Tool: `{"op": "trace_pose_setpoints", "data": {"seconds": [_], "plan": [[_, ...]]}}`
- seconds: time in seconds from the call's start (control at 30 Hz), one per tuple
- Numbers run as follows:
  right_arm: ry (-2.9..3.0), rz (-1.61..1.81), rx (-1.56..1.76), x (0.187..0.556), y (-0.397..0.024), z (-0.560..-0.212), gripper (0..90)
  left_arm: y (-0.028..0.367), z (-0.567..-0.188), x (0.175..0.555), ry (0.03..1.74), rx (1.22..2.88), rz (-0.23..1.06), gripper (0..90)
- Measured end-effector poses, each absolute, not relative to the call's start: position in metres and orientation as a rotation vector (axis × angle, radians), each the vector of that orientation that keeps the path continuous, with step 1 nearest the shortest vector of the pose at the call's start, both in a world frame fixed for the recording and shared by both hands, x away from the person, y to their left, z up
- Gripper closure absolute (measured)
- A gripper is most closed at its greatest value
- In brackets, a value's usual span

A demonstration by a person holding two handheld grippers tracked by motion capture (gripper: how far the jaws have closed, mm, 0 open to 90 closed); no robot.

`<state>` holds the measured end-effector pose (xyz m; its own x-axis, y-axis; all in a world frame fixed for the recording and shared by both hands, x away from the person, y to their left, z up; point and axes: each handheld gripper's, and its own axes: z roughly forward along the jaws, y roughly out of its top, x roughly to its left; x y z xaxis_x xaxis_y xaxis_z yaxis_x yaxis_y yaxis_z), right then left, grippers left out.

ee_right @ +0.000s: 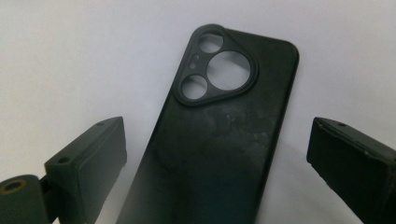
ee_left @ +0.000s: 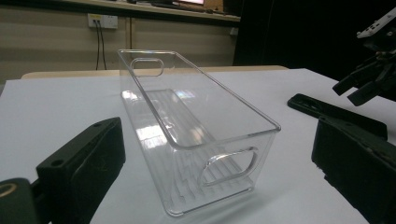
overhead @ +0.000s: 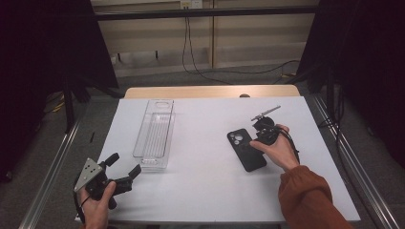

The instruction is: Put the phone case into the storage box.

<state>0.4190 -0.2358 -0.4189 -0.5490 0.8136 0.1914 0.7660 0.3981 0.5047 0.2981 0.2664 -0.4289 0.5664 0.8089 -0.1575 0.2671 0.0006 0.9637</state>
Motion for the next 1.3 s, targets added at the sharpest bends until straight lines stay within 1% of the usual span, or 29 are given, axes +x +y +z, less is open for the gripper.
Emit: {"op": "trace_pose_setpoints", "data": {"seconds": [0.17, 0.43, 1.03, 1.3], "plan": [[2.568, 0.763, 1.468, 0.425, -0.231, -0.423, 4.4, 0.266, -0.429, 0.298, 0.941, 1.559, 0.544, 2.8], [2.629, 0.676, 1.502, 0.428, -0.224, -0.432, 6.9, 0.265, -0.429, 0.298, 0.940, 1.568, 0.545, 2.8], [2.632, 0.531, 1.484, 0.430, -0.208, -0.443, 0.3, 0.266, -0.429, 0.298, 0.939, 1.570, 0.545, 2.8], [2.630, 0.451, 1.486, 0.432, -0.200, -0.444, 0.0, 0.266, -0.429, 0.298, 0.933, 1.569, 0.547, 2.8]]}}
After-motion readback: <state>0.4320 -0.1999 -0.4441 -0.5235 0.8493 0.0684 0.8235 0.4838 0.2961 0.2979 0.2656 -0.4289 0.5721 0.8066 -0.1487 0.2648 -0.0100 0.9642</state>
